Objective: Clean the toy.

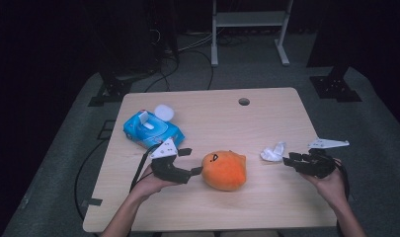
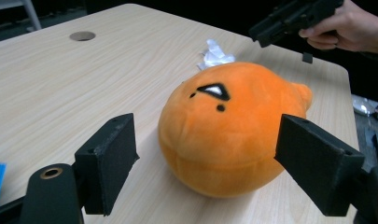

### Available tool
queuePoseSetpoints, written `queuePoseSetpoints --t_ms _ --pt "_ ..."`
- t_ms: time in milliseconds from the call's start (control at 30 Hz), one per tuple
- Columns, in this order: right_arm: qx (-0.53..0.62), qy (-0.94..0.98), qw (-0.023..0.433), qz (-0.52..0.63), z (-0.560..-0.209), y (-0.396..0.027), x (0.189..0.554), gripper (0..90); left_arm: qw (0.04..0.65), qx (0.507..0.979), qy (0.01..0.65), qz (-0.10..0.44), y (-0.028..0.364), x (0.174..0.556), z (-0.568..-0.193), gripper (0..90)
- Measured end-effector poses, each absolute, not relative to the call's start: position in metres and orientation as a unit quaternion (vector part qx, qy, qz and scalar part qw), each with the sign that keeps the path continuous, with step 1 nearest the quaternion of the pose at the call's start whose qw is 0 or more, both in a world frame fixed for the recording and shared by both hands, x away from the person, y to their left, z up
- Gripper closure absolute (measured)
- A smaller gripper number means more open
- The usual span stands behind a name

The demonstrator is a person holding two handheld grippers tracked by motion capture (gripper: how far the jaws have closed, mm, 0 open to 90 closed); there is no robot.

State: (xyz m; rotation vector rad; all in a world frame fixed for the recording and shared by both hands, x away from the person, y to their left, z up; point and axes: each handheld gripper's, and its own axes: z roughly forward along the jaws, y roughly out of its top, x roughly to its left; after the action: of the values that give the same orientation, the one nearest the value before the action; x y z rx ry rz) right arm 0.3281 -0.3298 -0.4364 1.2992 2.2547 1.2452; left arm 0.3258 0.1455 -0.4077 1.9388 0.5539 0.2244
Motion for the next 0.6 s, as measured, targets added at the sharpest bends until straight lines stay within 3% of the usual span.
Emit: queuePoseSetpoints --t_ms 600 --pt "0.451 0.77 0.123 0.434 -0.446 -0.341 0.31 52.3 0.511 0.803 0.287 0.111 0.188 0.318 -0.436 16.7"
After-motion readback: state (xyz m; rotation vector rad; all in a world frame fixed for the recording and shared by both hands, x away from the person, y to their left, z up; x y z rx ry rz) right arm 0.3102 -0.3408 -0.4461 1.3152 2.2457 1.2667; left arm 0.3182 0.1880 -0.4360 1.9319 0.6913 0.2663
